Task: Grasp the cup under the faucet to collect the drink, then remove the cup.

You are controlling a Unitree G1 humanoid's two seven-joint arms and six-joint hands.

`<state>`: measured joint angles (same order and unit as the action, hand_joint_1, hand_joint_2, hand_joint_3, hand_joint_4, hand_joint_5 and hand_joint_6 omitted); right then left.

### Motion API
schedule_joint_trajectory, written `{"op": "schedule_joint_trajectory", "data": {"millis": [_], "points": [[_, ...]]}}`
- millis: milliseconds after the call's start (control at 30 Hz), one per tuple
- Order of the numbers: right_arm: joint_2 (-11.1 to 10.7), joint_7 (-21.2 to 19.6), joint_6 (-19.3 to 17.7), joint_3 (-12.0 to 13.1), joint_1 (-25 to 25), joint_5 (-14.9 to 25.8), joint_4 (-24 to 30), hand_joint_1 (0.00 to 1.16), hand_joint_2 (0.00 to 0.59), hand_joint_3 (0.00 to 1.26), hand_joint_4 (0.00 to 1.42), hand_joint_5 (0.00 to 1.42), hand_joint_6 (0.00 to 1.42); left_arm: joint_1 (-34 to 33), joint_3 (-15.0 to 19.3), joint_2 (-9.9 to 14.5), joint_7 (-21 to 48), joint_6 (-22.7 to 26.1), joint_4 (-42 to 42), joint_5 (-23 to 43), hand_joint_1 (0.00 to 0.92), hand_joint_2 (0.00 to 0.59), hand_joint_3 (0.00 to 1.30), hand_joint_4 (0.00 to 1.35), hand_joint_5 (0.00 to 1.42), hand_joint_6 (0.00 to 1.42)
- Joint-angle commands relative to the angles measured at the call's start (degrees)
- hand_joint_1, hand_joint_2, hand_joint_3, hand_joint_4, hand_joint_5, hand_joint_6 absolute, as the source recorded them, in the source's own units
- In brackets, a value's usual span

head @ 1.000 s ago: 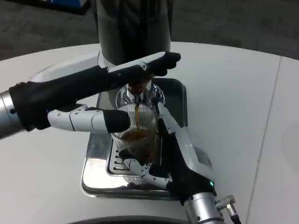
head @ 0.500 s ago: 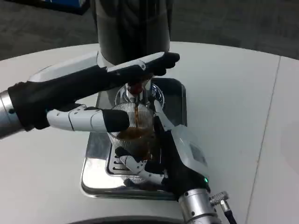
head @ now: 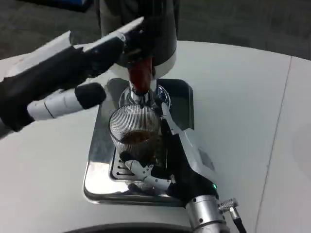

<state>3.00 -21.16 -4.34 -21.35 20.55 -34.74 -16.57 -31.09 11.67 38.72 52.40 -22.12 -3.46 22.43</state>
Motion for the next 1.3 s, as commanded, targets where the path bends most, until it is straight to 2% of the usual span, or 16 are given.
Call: {"op": "schedule_joint_trajectory", "data": {"millis": [33, 133, 300, 467, 600, 833, 1000, 1100, 1267, 1300], "points": [[0.31, -0.1, -0.66, -0.24, 0.08, 0.52, -0.86, 0.65, 0.24, 0.0, 0.08, 0.12, 0.18, 1.39, 3.25, -2.64, -3.26, 0.21, 1.0, 3.26, 0.0, 0.088, 0.0, 0.0, 0.02, 0.0], [0.25, -0.11, -0.7, -0.35, 0.18, 0.5, -0.89, 0.65, 0.24, 0.0, 0.08, 0.12, 0.18, 2.85, 4.24, -4.52, -4.63, 3.34, 1.99, 6.65, 0.0, 0.09, 0.0, 0.0, 0.02, 0.0], [0.19, 0.0, -0.67, -0.34, 0.37, 0.58, -1.03, 0.65, 0.24, 0.0, 0.08, 0.12, 0.18, 4.42, 4.92, -6.69, -5.12, 18.18, 3.16, 18.21, 0.0, 0.091, 0.0, 0.0, 0.02, 0.0], [0.28, 0.19, -1.09, -0.14, 0.85, 1.12, -1.7, 0.65, 0.24, 0.0, 0.08, 0.12, 0.18, 4.57, 6.9, -7.37, -6.12, 23.53, 3.67, 20.91, 0.0, 0.093, 0.0, 0.0, 0.04, 0.01], [0.54, 0.65, -1.65, 0.1, 1.61, 2.05, -2.98, 0.65, 0.239, 0.0, 0.1, 0.12, 0.19, 7.92, 8.76, -7.93, -7.9, 25.3, 5.0, 20.66, 0.0, 0.094, 0.0, 0.0, 0.05, 0.03], [1.05, 0.3, -2.77, 0.71, 3.44, 3.73, -6.08, 0.73, 0.234, 0.03, 0.2, 0.2, 0.25, 12.65, 11.45, -7.74, -9.12, 26.38, 6.9, 19.95, 0.0, 0.104, 0.0, 0.0, 0.07, 0.04], [1.77, -1.42, -4.76, 1.28, 3.68, 4.79, -7.02, 0.82, 0.213, 0.18, 0.36, 0.33, 0.39, 13.17, 12.13, -7.55, -9.28, 26.34, 6.97, 19.55, 0.0, 0.106, 0.0, 0.0, 0.07, 0.04], [2.09, -3.06, -5.96, 1.53, 3.72, 4.91, -7.2, 0.92, 0.211, 0.35, 0.56, 0.5, 0.6, 13.23, 12.26, -7.5, -9.23, 26.54, 7.1, 19.4, 0.0, 0.106, 0.0, 0.0, 0.07, 0.04], [2.36, -6.11, -6.34, 1.5, 3.9, 3.73, -6.39, 1.01, 0.199, 0.5, 0.67, 0.66, 0.77, 13.9, 12.45, -7.27, -9.16, 26.88, 7.52, 19.17, 0.0, 0.107, 0.01, 0.0, 0.07, 0.04], [2.36, -6.47, -6.28, 1.44, 3.9, 3.53, -6.3, 1.05, 0.192, 0.54, 0.7, 0.71, 0.84, 13.95, 12.46, -7.26, -9.09, 26.94, 7.54, 19.18, 0.0, 0.107, 0.01, 0.0, 0.07, 0.04]]}}
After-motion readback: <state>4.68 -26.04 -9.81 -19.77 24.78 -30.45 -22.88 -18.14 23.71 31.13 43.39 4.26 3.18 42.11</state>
